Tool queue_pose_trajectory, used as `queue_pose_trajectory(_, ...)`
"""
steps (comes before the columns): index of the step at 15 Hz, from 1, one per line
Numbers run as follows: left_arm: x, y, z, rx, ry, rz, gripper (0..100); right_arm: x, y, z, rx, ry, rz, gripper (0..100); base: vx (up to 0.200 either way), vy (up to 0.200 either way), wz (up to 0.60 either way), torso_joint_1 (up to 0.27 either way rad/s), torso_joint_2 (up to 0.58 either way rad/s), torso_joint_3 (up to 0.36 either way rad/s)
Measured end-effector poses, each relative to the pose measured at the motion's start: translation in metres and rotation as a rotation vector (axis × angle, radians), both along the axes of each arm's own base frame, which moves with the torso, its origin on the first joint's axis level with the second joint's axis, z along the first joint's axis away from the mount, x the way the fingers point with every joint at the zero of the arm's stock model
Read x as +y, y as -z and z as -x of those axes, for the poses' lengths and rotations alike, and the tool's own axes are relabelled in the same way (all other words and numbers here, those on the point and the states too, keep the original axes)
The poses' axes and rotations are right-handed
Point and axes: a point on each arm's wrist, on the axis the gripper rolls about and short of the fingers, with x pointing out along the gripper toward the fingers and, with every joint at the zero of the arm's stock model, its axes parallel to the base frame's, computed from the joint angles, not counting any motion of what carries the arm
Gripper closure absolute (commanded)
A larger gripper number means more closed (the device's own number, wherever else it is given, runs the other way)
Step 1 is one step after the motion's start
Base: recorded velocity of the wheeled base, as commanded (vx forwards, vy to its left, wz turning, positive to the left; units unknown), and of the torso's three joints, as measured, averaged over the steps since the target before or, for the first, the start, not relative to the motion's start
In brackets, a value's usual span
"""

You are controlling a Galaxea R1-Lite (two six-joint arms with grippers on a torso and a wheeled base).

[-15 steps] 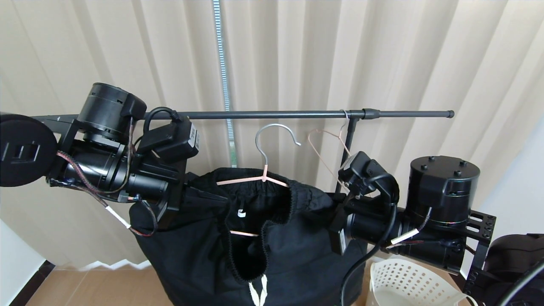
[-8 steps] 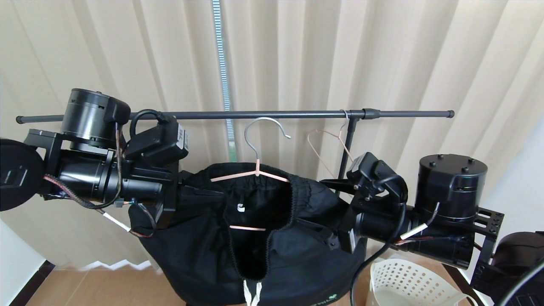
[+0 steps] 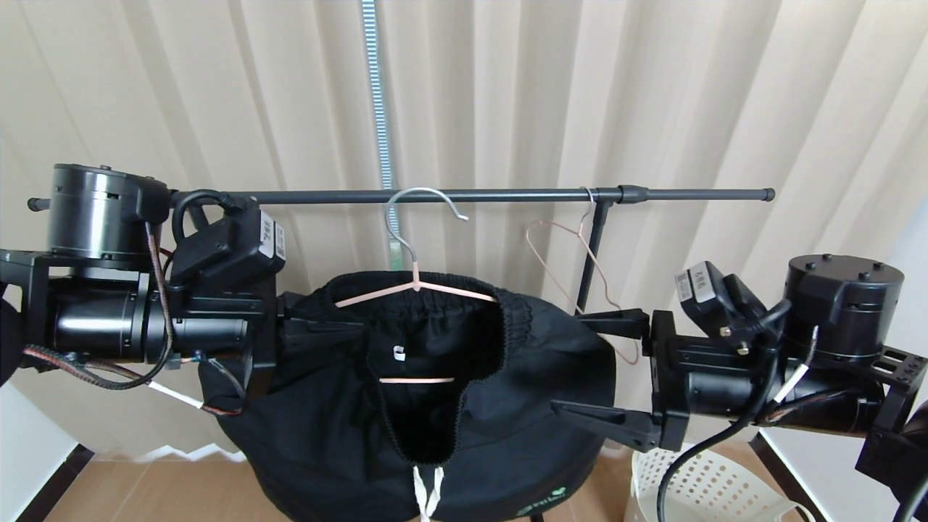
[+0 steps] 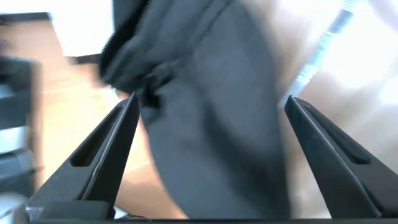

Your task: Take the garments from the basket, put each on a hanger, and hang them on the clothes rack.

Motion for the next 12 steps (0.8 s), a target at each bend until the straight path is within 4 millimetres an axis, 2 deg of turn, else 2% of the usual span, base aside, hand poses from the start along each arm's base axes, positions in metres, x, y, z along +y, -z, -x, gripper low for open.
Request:
queue_pose_trajectory(3,0.004,0.002,0.008,0.002,-0.026,0.036,100,-0.020,0.006,-0.013,0.029,-0.019,-0.021,0,0.000,0.000,0.00,0.000,0.00,0.000)
queue_pose_trajectory(7,0.007,-0.004,0.018,-0.003,-0.041,0.057,100,-0.021,0.024,-0.027,0.051,-0.006,0.012,0,0.000,0.000,0.00,0.000,0.00,0.000)
queue_pose_trajectory(12,0.010,-0.017,0.032,-0.051,-0.042,0.071,100,-0.019,0.061,-0.046,0.082,-0.015,0.082,0,0.000,0.000,0.00,0.000,0.00,0.000)
